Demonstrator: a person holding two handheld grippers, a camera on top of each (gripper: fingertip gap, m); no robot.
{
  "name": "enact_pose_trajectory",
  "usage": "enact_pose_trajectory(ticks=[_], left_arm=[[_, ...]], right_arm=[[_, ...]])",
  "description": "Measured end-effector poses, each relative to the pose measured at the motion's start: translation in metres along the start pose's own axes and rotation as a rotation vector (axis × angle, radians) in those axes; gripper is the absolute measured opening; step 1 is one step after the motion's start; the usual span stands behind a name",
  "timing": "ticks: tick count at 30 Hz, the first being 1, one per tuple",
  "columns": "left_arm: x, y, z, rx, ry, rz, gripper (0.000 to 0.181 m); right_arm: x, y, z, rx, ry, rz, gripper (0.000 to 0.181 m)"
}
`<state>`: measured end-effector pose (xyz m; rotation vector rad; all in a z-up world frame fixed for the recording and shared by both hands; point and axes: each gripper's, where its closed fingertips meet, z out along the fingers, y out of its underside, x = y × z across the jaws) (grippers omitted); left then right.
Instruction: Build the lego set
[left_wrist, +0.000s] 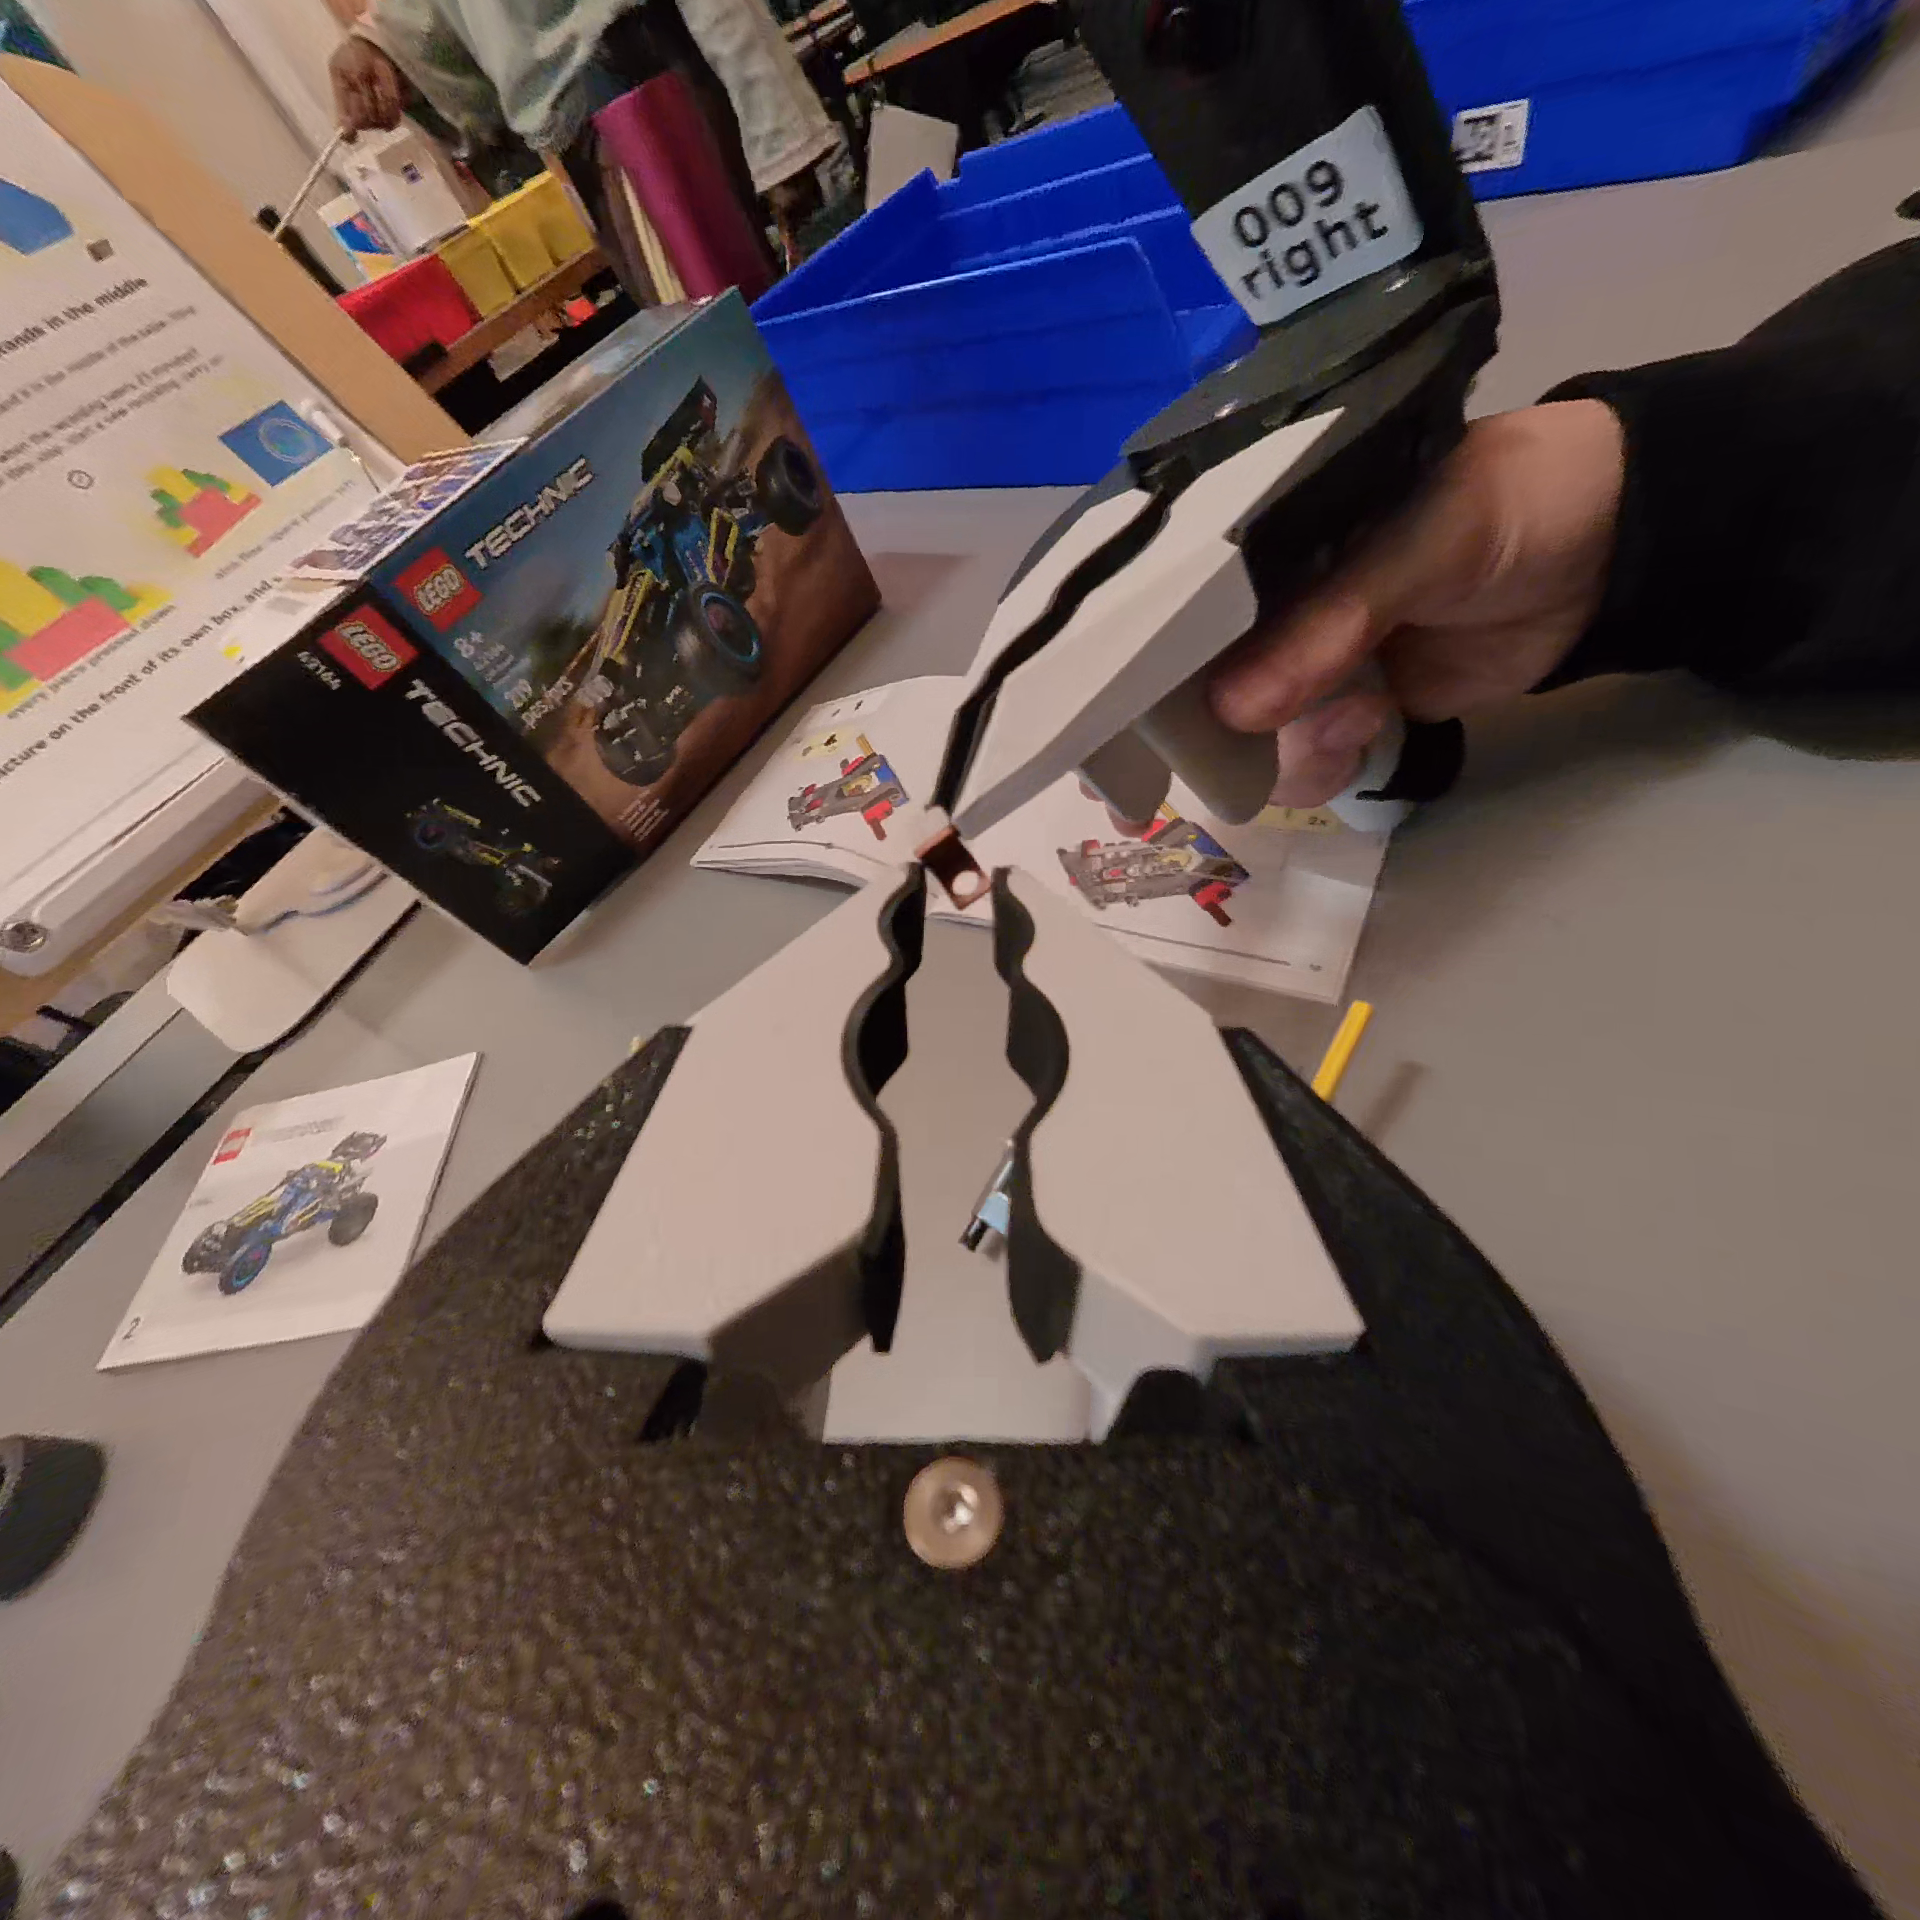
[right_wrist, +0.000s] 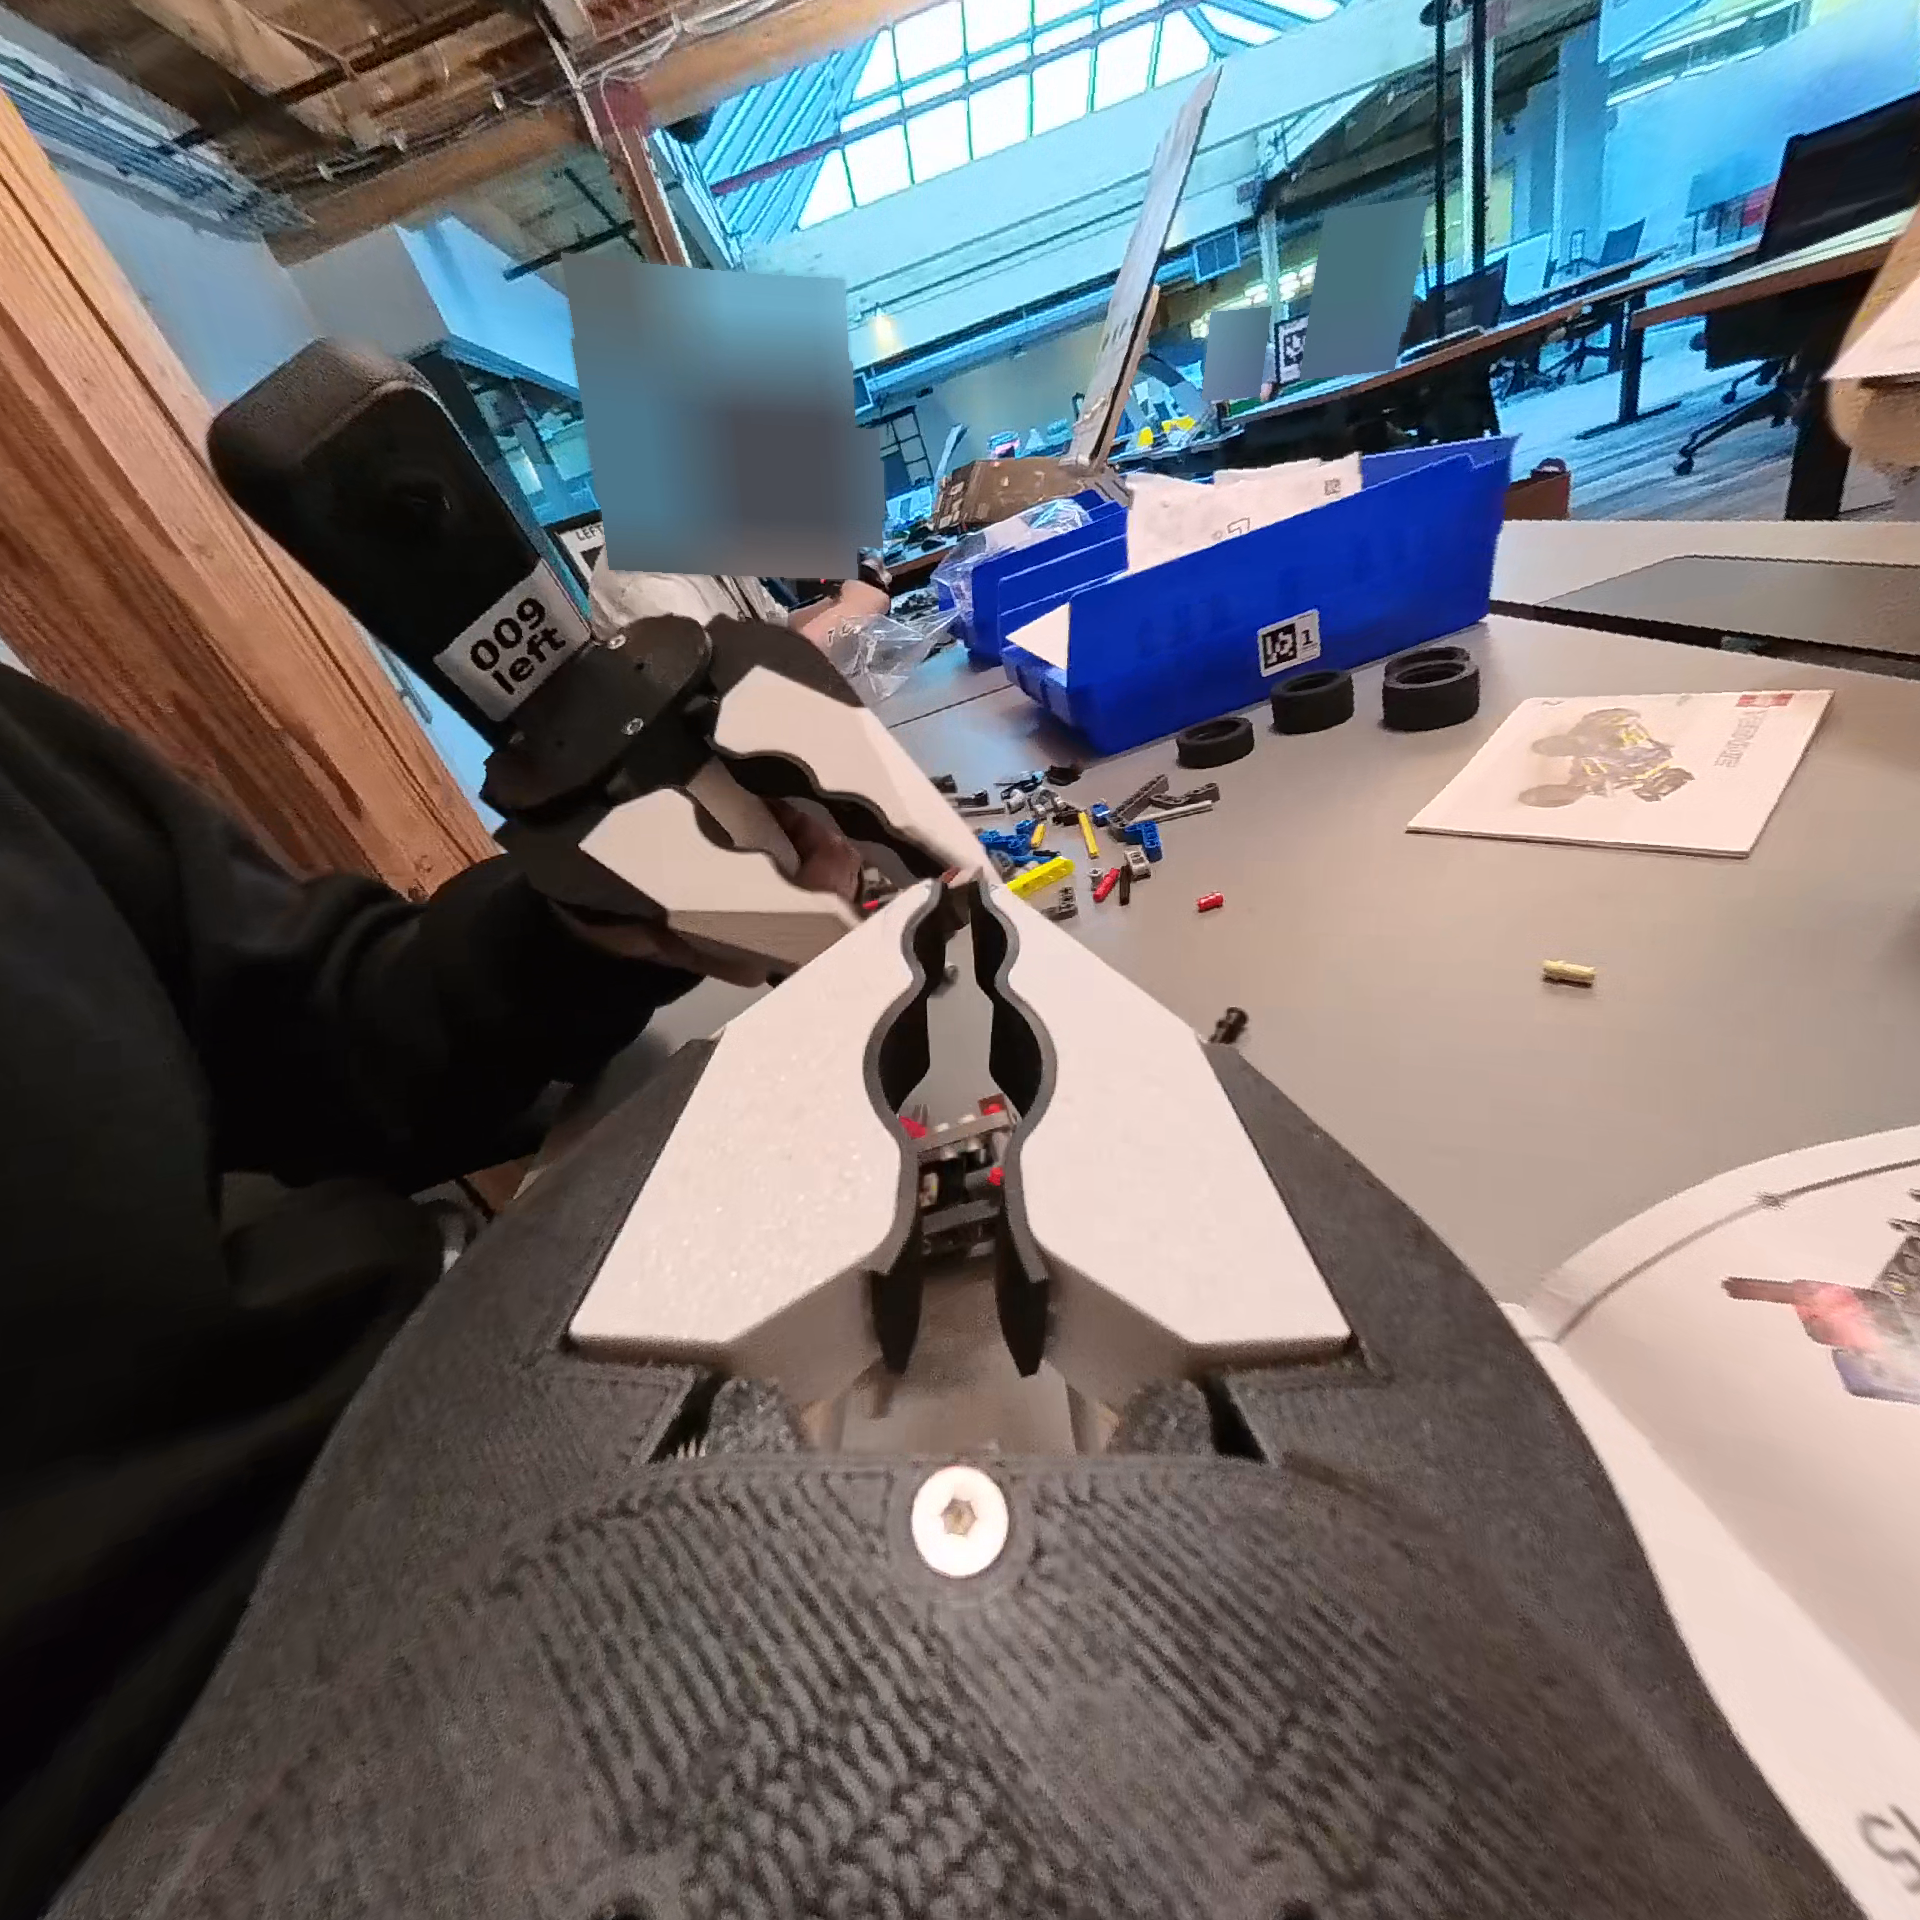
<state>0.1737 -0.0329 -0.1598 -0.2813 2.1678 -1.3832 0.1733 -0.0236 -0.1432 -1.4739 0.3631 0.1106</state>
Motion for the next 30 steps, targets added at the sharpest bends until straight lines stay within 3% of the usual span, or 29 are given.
enact_pose_trajectory(ticks=[6, 10, 14, 20, 30], left_arm=[[0.001, 0.012, -0.002, -0.041, 0.009, 0.058, 0.006], [0.008, 0.027, 0.0, -0.084, 0.078, 0.212, 0.006], [0.015, 0.039, 0.004, -0.15, 0.108, 0.317, 0.005], [0.029, 0.048, 0.005, -0.183, 0.236, 0.263, 0.005], [0.037, 0.048, 0.006, -0.192, 0.309, 0.315, 0.005]], right_arm=[[-0.002, 0.013, 0.0, -0.089, 0.01, -0.045, 0.002], [0.003, 0.029, -0.001, -0.218, 0.049, -0.077, 0.02], [0.001, 0.038, -0.001, -0.281, 0.041, -0.077, 0.014], [0.003, 0.048, -0.011, -0.408, 0.063, -0.574, 0.02], [-0.005, 0.067, -0.008, -0.501, 0.0, -0.617, 0.007]])
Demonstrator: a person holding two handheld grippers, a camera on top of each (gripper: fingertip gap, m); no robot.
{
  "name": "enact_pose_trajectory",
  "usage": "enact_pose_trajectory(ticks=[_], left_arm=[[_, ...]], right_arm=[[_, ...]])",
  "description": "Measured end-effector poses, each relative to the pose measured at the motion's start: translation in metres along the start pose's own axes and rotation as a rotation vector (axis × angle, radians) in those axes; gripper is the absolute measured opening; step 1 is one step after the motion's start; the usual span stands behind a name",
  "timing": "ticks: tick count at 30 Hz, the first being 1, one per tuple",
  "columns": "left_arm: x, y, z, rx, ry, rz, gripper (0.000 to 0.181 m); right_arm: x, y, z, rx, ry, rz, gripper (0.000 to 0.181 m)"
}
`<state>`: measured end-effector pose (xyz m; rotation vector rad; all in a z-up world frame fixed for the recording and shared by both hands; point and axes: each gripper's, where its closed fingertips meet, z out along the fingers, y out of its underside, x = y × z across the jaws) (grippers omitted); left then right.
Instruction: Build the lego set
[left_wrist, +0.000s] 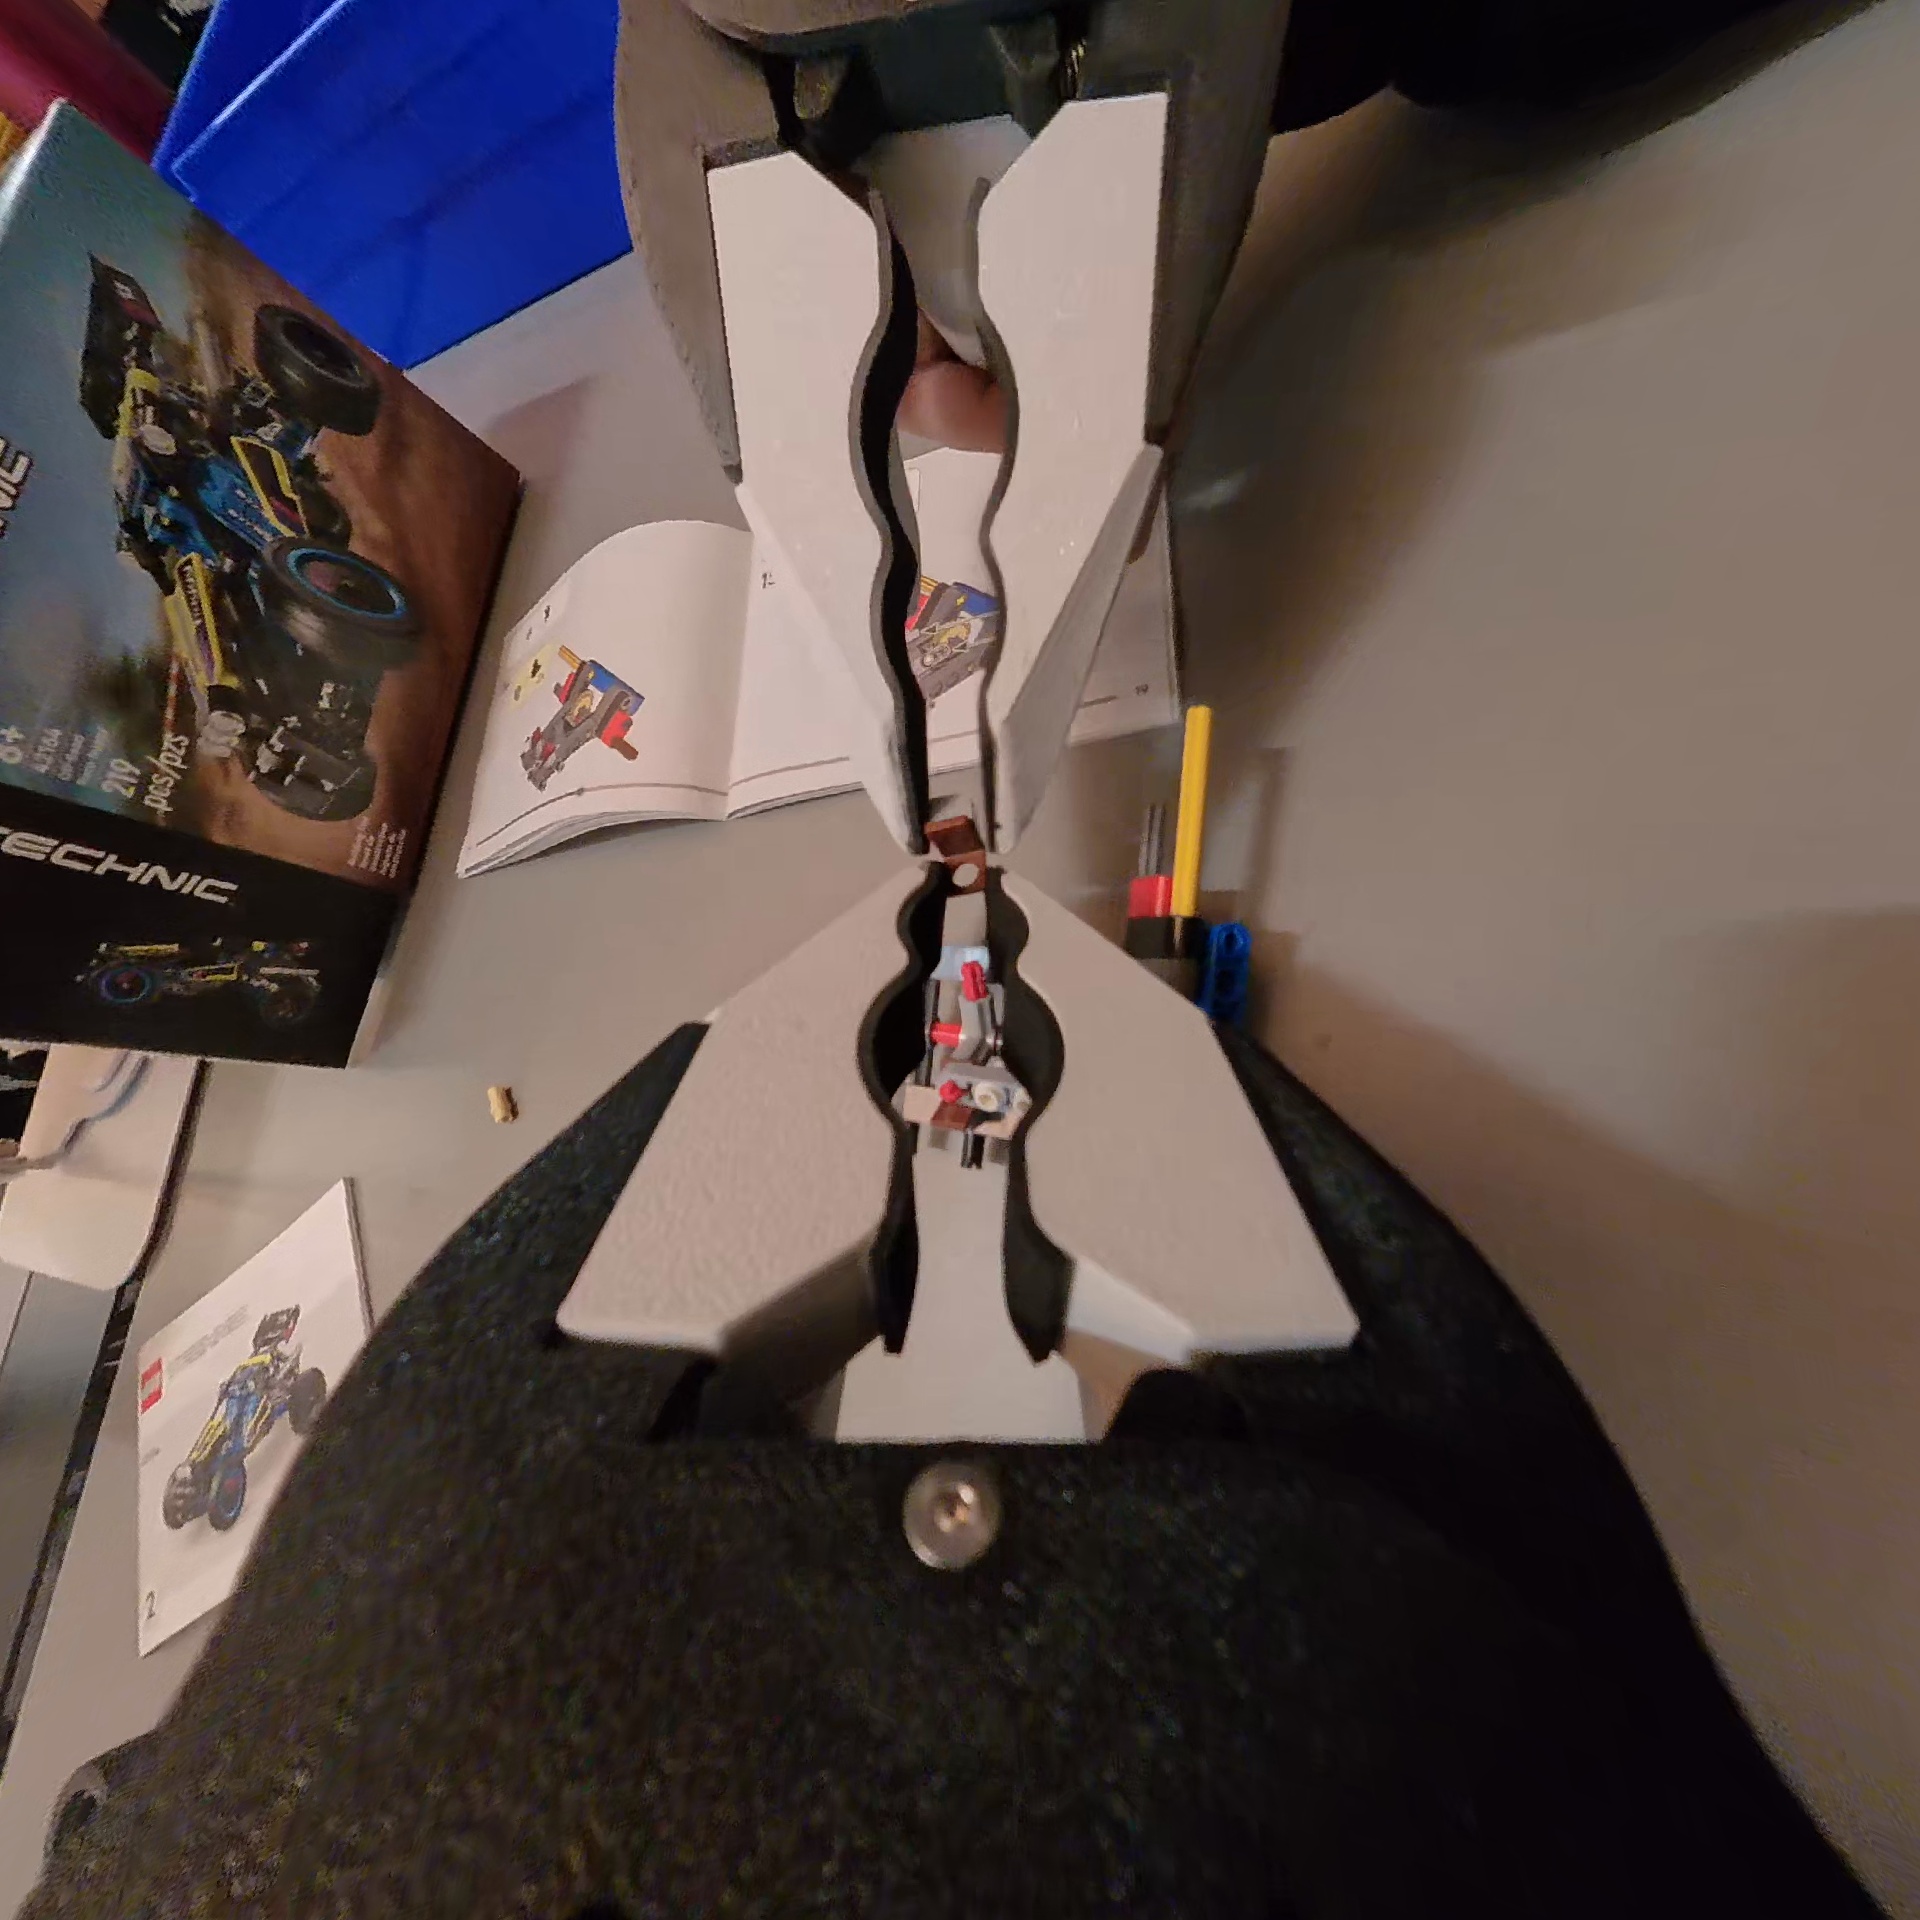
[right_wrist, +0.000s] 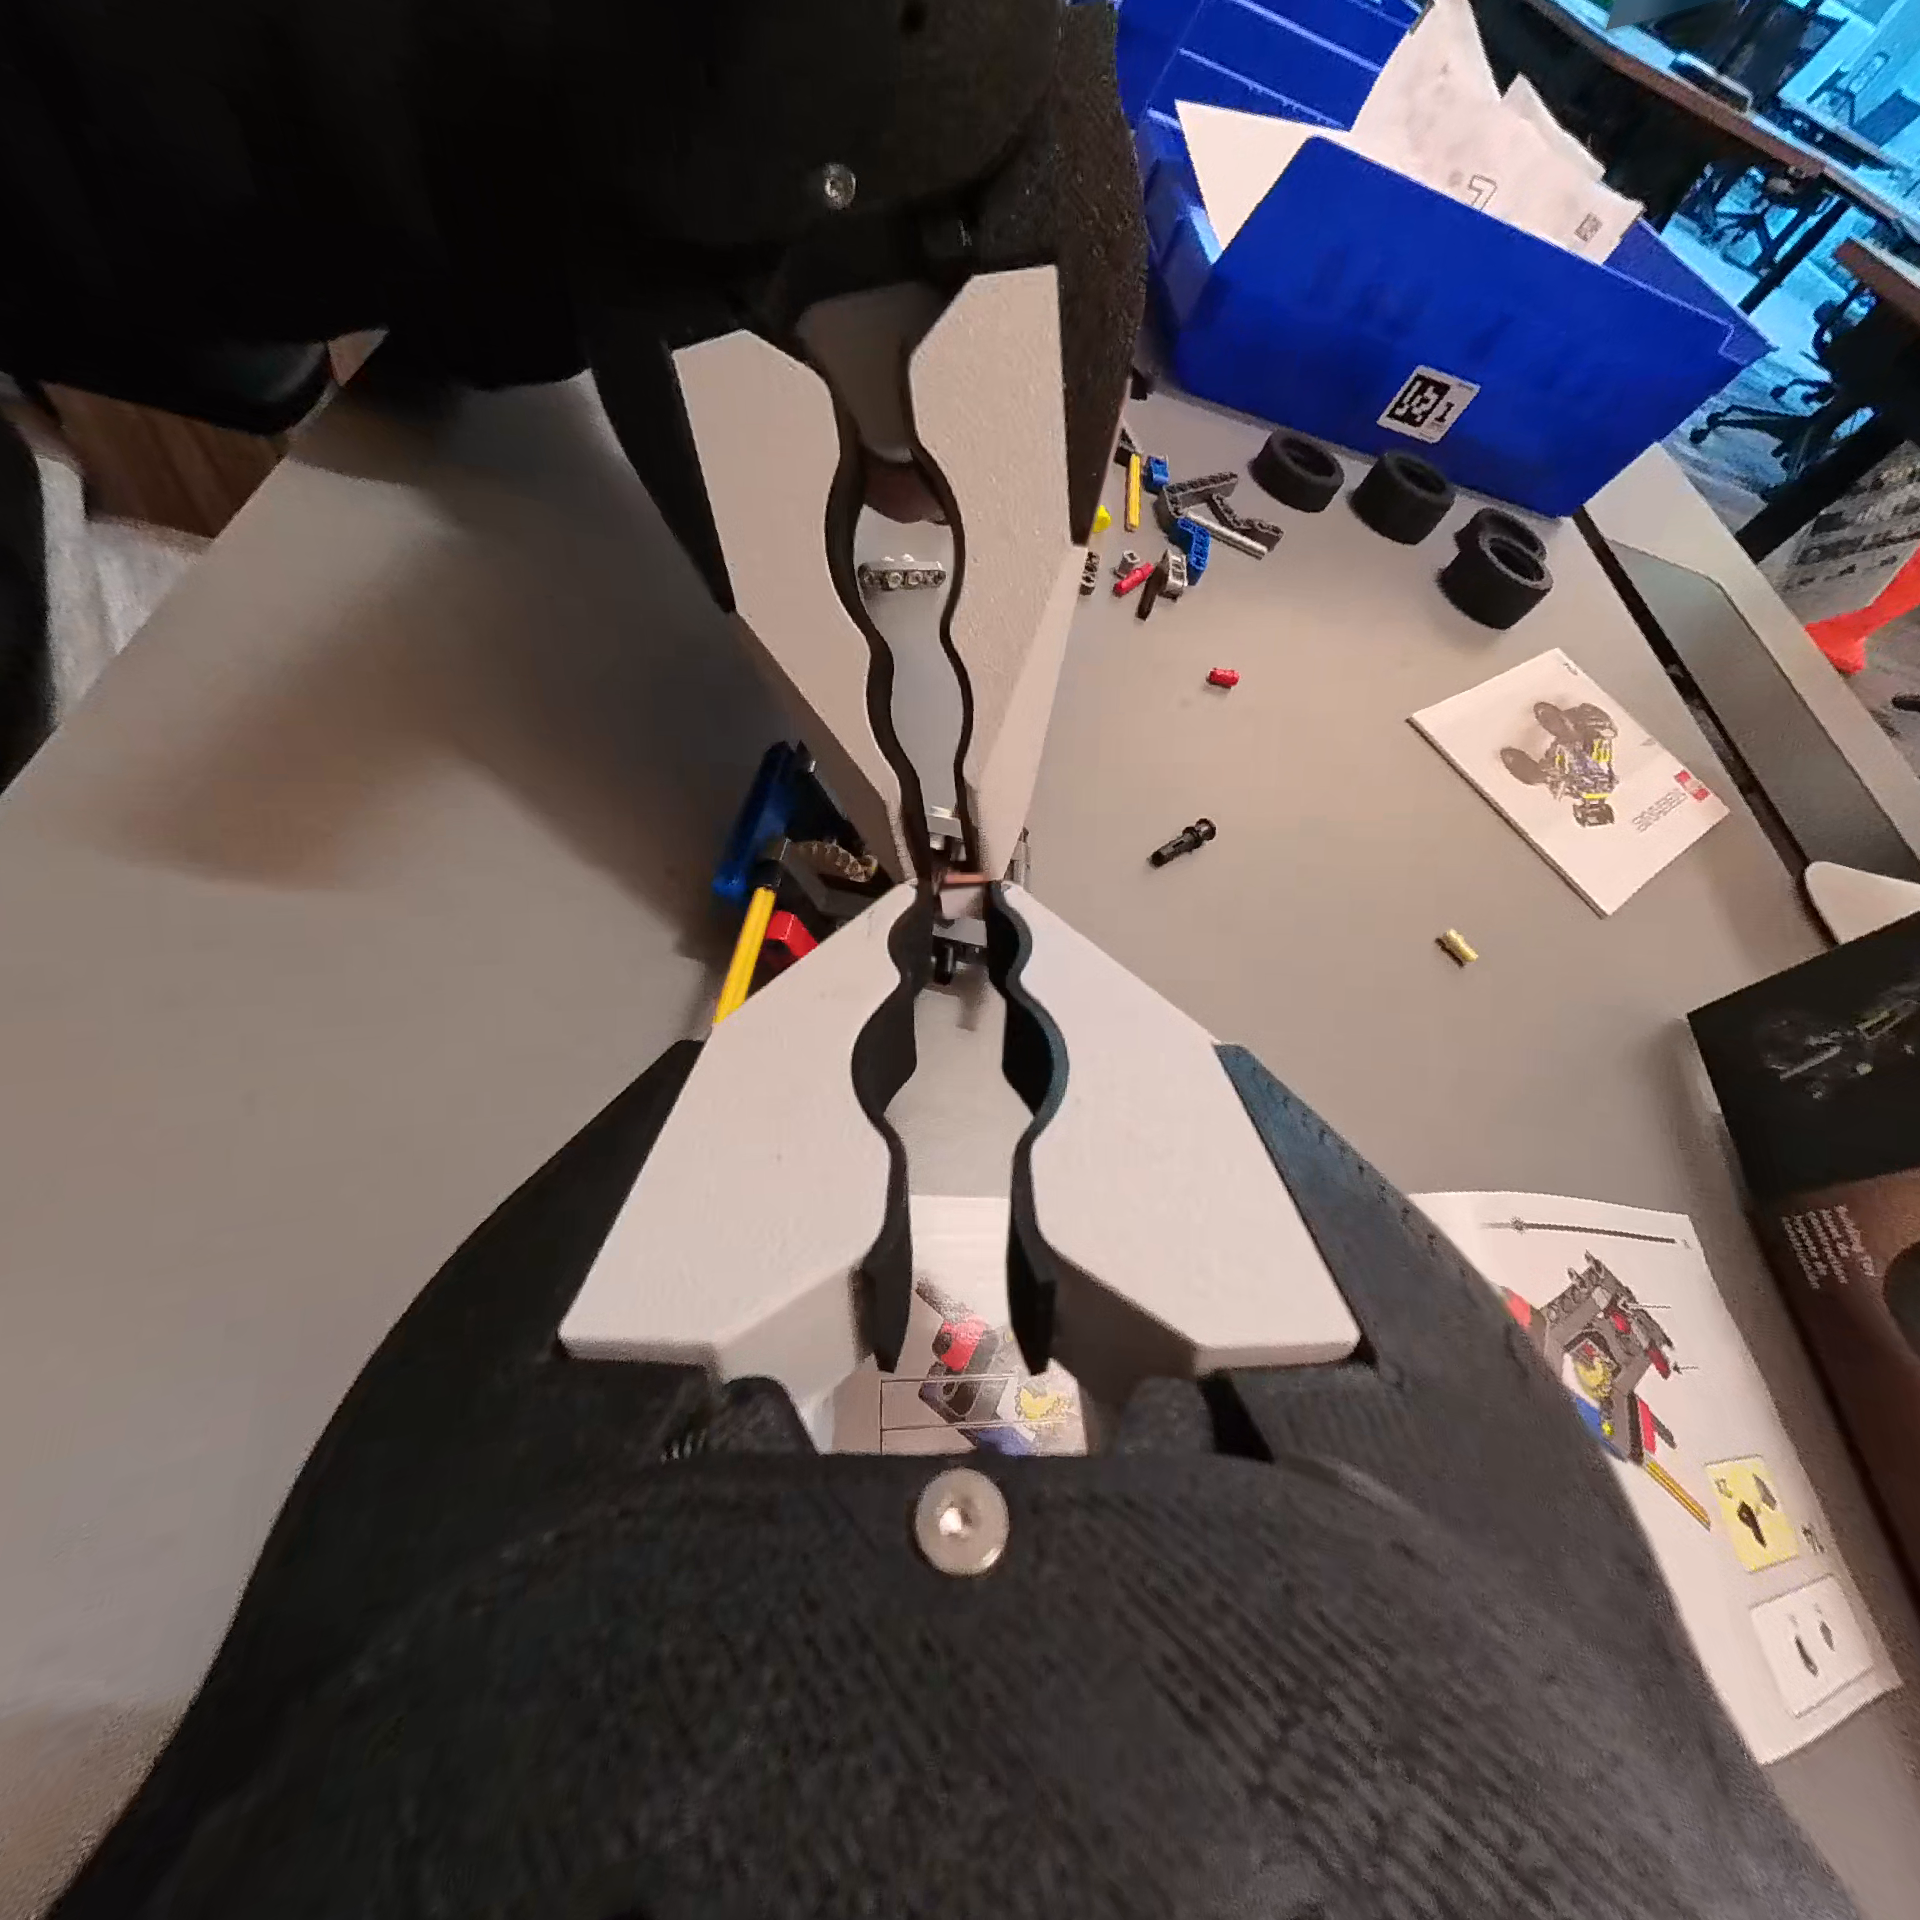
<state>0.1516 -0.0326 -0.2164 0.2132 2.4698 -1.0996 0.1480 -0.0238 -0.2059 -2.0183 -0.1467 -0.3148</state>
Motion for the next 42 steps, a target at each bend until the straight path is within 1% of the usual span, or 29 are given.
enact_pose_trajectory(ticks=[2, 6, 10, 12, 16, 19, 24, 28, 30, 33, 36, 39, 42], left_arm=[[0.0, 0.001, 0.001, -0.008, 0.007, 0.007, 0.005], [0.002, 0.002, 0.002, -0.015, 0.018, 0.008, 0.005], [0.0, 0.006, 0.002, -0.031, 0.015, -0.001, 0.005], [-0.002, 0.01, -0.003, -0.029, -0.001, -0.019, 0.006], [-0.007, 0.03, -0.021, -0.027, 0.007, -0.123, 0.01], [-0.009, 0.046, -0.028, -0.037, -0.003, -0.145, 0.011], [-0.002, 0.04, -0.022, 0.045, 0.037, -0.241, 0.012], [-0.003, 0.036, -0.014, 0.069, 0.043, -0.295, 0.01], [-0.003, 0.035, -0.012, 0.07, 0.048, -0.306, 0.007], [-0.003, 0.032, -0.013, 0.078, 0.065, -0.316, 0.009], [-0.01, 0.024, -0.015, 0.102, 0.079, -0.374, 0.009], [-0.009, 0.021, -0.01, 0.102, 0.138, -0.438, 0.015], [-0.006, 0.027, -0.002, 0.054, 0.168, -0.463, 0.017]], right_arm=[[-0.002, -0.001, 0.0, 0.007, -0.01, -0.004, 0.014], [-0.001, 0.0, 0.001, -0.004, 0.003, -0.03, 0.006], [0.0, 0.003, 0.005, -0.017, 0.013, -0.038, 0.006], [0.003, 0.005, 0.005, -0.021, 0.03, -0.035, 0.006], [0.006, 0.009, 0.007, -0.02, 0.049, -0.021, 0.006], [0.007, 0.011, 0.011, -0.029, 0.05, 0.008, 0.006], [0.004, 0.014, 0.015, -0.06, 0.031, 0.003, 0.006], [0.003, 0.015, 0.017, -0.067, 0.025, 0.002, 0.006], [0.003, 0.014, 0.018, -0.063, 0.014, 0.004, 0.006], [0.004, 0.013, 0.016, -0.054, 0.012, 0.015, 0.006], [0.004, 0.013, 0.016, -0.052, 0.013, 0.012, 0.006], [0.003, 0.014, 0.016, -0.059, 0.015, 0.006, 0.006], [0.004, 0.015, 0.015, -0.061, 0.025, 0.005, 0.006]])
